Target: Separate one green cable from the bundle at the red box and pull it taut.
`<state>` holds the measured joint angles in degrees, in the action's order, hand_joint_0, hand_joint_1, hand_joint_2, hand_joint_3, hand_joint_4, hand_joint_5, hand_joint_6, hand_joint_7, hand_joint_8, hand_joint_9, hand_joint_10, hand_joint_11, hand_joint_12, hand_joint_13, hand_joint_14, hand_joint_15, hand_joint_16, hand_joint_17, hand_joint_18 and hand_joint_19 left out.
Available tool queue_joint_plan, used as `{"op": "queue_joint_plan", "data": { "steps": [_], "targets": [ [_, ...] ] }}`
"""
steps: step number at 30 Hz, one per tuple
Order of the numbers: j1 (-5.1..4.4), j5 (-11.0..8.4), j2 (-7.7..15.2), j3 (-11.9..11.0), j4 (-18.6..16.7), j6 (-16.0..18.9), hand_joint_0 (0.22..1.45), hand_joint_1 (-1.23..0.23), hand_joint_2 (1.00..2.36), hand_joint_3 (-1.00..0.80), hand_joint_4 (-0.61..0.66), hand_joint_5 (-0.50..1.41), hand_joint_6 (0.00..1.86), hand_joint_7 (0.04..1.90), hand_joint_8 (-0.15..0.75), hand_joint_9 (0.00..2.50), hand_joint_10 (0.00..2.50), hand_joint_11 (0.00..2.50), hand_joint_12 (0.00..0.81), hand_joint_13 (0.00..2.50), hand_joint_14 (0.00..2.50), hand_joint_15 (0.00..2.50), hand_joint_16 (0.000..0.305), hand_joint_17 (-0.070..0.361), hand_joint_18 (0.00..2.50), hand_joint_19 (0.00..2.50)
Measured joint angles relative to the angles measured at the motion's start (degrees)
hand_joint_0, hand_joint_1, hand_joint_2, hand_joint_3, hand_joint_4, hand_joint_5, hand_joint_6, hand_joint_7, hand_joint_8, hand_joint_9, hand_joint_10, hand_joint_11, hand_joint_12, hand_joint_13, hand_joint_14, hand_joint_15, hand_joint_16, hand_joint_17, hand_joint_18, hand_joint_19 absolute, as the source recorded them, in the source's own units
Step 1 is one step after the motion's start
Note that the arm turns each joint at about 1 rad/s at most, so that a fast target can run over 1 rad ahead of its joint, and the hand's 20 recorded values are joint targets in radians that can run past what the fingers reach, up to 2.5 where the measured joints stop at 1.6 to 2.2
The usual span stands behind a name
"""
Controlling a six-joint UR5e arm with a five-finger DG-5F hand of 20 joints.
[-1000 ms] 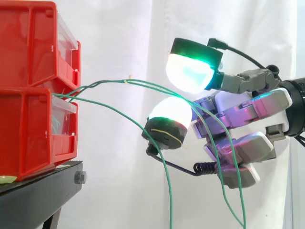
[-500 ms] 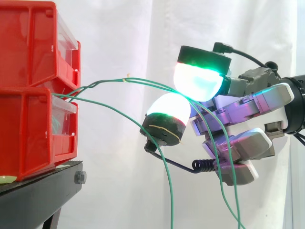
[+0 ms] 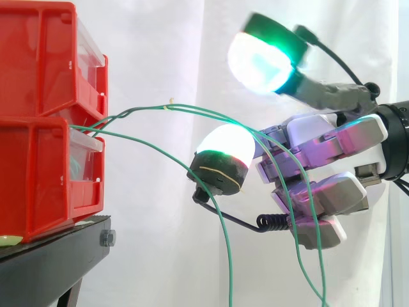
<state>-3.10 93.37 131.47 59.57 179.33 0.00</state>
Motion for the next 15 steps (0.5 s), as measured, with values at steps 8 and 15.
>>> {"op": "queue_joint_plan", "data": {
  "steps": [8, 15],
  "targets": [
    [0.02, 0.11, 0.02, 0.06, -0.08, 0.07, 0.38, -0.13, 1.00, -0.50, 0.06, 0.14, 0.50, 1.24, 0.222, 1.89, 0.00, 0.00, 0.461, 1.37, 0.01, 0.44, 0.071, 0.160, 1.05, 0.48],
    [0.02, -0.13, 0.02, 0.07, -0.09, 0.52, 0.67, -0.59, 1.00, -0.50, 0.02, 0.15, 0.50, 1.22, 0.135, 1.93, 0.00, 0.05, 0.410, 1.29, 0.01, 0.42, 0.046, 0.103, 0.93, 0.55]
  ]
}}
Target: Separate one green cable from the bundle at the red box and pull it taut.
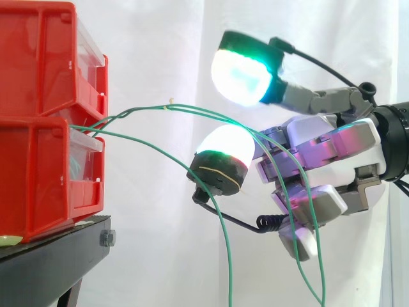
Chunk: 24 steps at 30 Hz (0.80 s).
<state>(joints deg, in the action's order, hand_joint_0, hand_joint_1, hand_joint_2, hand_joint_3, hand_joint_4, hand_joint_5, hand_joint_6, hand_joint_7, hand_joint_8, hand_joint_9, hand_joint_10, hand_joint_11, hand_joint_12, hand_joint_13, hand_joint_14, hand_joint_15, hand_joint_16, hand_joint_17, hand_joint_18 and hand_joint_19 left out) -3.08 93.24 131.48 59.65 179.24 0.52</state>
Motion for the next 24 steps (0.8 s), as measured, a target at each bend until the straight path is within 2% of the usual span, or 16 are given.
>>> {"op": "queue_joint_plan", "data": {
  "steps": [6, 12, 16, 18, 20, 22, 24],
  "targets": [
    [0.00, -0.52, 0.00, 0.02, -0.03, 0.55, 0.78, -0.78, 1.00, -0.50, 0.00, 0.15, 0.50, 1.21, 0.151, 1.92, 0.00, 0.05, 0.411, 1.27, 0.01, 0.44, 0.044, 0.099, 0.94, 0.58],
    [0.00, -0.59, 0.00, 0.03, 0.04, 0.61, 0.81, -0.89, 1.01, -0.44, -0.03, 0.15, 0.50, 1.22, 0.161, 1.91, 0.00, 0.06, 0.410, 1.27, 0.01, 0.45, 0.044, 0.098, 0.92, 0.60],
    [0.00, -0.60, 0.00, 0.03, 0.00, 0.62, 0.80, -0.98, 1.01, -0.41, -0.06, 0.15, 0.50, 1.23, 0.170, 1.87, 0.00, 0.09, 0.413, 1.25, 0.01, 0.45, 0.044, 0.100, 0.91, 0.58],
    [0.00, -0.60, 0.00, 0.07, 0.02, 0.62, 0.79, -1.09, 1.00, -0.45, -0.04, 0.14, 0.50, 1.23, 0.193, 1.80, 0.00, 0.10, 0.412, 1.22, 0.01, 0.46, 0.045, 0.102, 0.91, 0.56],
    [0.00, -0.60, 0.00, 0.10, 0.03, 0.62, 0.79, -1.14, 1.00, -0.48, -0.04, 0.14, 0.50, 1.24, 0.222, 1.78, 0.00, 0.13, 0.408, 1.19, 0.01, 0.46, 0.047, 0.105, 0.90, 0.55],
    [0.00, -0.60, 0.00, 0.10, 0.02, 0.62, 0.78, -1.18, 1.00, -0.50, 0.02, 0.12, 0.50, 1.30, 0.260, 1.70, 0.01, 0.16, 0.416, 1.16, 0.01, 0.48, 0.051, 0.115, 0.87, 0.53],
    [0.00, -0.60, 0.00, 0.10, -0.01, 0.62, 0.70, -1.18, 1.00, -0.50, 0.08, 0.11, 0.50, 1.43, 0.282, 1.63, 0.01, 0.21, 0.433, 1.11, 0.01, 0.50, 0.058, 0.130, 0.86, 0.52]
  ]
}}
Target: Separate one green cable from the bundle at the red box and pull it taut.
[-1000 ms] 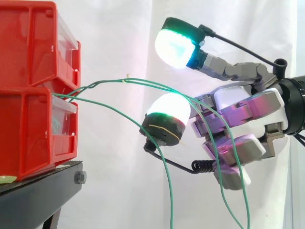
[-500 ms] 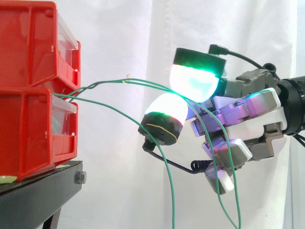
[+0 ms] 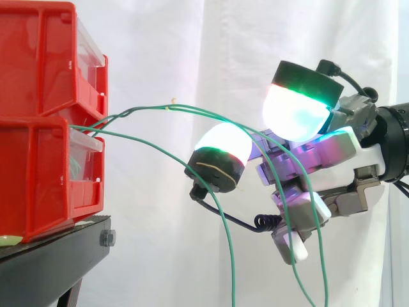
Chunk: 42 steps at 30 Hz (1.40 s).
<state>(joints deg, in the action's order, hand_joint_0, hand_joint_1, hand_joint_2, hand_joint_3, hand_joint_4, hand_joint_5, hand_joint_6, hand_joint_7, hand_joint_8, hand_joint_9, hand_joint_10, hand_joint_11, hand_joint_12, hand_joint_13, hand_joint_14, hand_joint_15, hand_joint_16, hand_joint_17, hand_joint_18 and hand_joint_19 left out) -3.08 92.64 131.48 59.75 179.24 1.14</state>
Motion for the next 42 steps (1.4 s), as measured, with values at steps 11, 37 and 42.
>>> {"op": "queue_joint_plan", "data": {
  "steps": [11, 37, 42],
  "targets": [
    [0.00, 0.00, 0.00, 0.09, -0.03, 0.00, 0.30, -0.64, 1.00, -0.50, 0.22, 0.06, 0.51, 1.21, 0.374, 1.48, 0.00, 0.05, 0.557, 1.13, 0.01, 0.45, 0.100, 0.225, 1.09, 0.33],
    [-0.02, 0.18, 0.00, 0.27, 0.08, -8.96, 0.32, -0.66, 1.00, -0.50, 0.28, -0.09, 0.50, 0.87, 0.431, 1.03, 0.01, 0.21, 0.566, 0.90, 0.01, 0.45, 0.109, 0.245, 1.05, 0.34],
    [0.00, 0.08, -0.01, 0.28, 0.11, -14.37, 0.32, -0.66, 1.00, -0.50, 0.27, -0.08, 0.50, 0.89, 0.429, 1.06, 0.01, 0.25, 0.563, 0.91, 0.01, 0.46, 0.108, 0.243, 1.06, 0.35]
  ]
}}
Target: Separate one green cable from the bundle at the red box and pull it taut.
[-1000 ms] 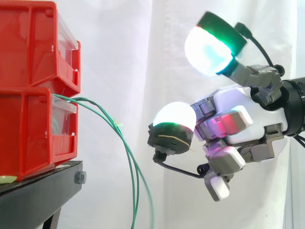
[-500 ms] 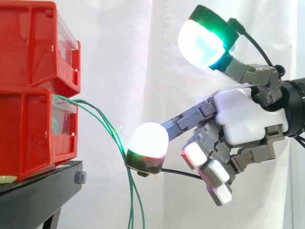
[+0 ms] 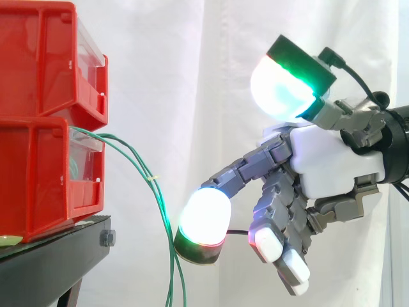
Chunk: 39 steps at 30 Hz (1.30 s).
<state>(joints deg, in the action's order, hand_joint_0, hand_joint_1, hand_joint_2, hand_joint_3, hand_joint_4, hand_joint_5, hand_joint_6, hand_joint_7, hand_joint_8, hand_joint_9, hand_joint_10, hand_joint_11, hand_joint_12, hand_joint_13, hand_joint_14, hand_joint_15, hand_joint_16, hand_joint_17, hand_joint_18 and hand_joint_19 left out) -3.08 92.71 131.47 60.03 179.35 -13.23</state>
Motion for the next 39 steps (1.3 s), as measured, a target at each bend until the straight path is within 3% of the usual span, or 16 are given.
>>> {"op": "queue_joint_plan", "data": {
  "steps": [6, 12, 16, 21, 24, 30, 34, 39],
  "targets": [
    [0.32, 0.42, -0.59, 0.00, 0.99, -1.48, 0.32, -0.66, 1.00, -0.50, 0.27, -0.09, 0.50, 0.89, 0.429, 1.06, 0.01, 0.27, 0.563, 0.93, 0.01, 0.48, 0.106, 0.239, 1.08, 0.34],
    [1.04, 0.70, -3.04, 0.00, 4.68, -2.70, 0.32, -0.67, 1.00, -0.50, 0.29, -0.12, 0.50, 0.89, 0.435, 1.04, 0.01, 0.32, 0.568, 0.98, 0.01, 0.52, 0.105, 0.236, 1.23, 0.33],
    [1.76, 0.78, -4.53, 0.00, 7.38, -5.98, 0.32, -0.67, 1.00, -0.50, 0.29, -0.15, 0.50, 0.85, 0.442, 1.02, 0.01, 0.36, 0.593, 1.09, 0.01, 0.56, 0.109, 0.246, 1.48, 0.30],
    [3.11, 1.28, -4.95, 0.00, 8.02, -10.35, 0.31, -0.62, 1.00, -0.50, 0.30, -0.15, 0.50, 0.80, 0.448, 1.25, 0.01, 0.46, 0.621, 1.48, 0.02, 0.77, 0.110, 0.249, 1.99, 0.34],
    [3.74, 1.49, -4.94, 0.00, 5.98, -11.35, 0.31, -0.61, 1.00, -0.50, 0.31, -0.15, 0.50, 0.78, 0.432, 1.36, 0.01, 0.54, 0.625, 1.57, 0.02, 0.85, 0.109, 0.245, 2.08, 0.37],
    [4.65, 2.69, -4.91, 0.00, -2.08, -12.83, 0.31, -0.61, 1.00, -0.50, 0.32, -0.15, 0.50, 0.74, 0.418, 1.53, 0.02, 0.71, 0.619, 1.67, 0.02, 0.97, 0.104, 0.234, 2.15, 0.40],
    [4.67, 2.57, -4.41, 0.00, -7.16, -14.22, 0.31, -0.60, 1.00, -0.50, 0.34, -0.14, 0.50, 0.70, 0.401, 1.72, 0.02, 1.03, 0.615, 1.77, 0.01, 1.15, 0.103, 0.232, 2.27, 0.42],
    [4.34, 1.25, -3.40, 0.01, -10.34, -14.52, 0.31, -0.61, 1.00, -0.50, 0.40, -0.13, 0.50, 0.63, 0.394, 1.89, 0.01, 1.50, 0.578, 1.87, 0.00, 1.44, 0.105, 0.237, 2.34, 0.47]
  ]
}}
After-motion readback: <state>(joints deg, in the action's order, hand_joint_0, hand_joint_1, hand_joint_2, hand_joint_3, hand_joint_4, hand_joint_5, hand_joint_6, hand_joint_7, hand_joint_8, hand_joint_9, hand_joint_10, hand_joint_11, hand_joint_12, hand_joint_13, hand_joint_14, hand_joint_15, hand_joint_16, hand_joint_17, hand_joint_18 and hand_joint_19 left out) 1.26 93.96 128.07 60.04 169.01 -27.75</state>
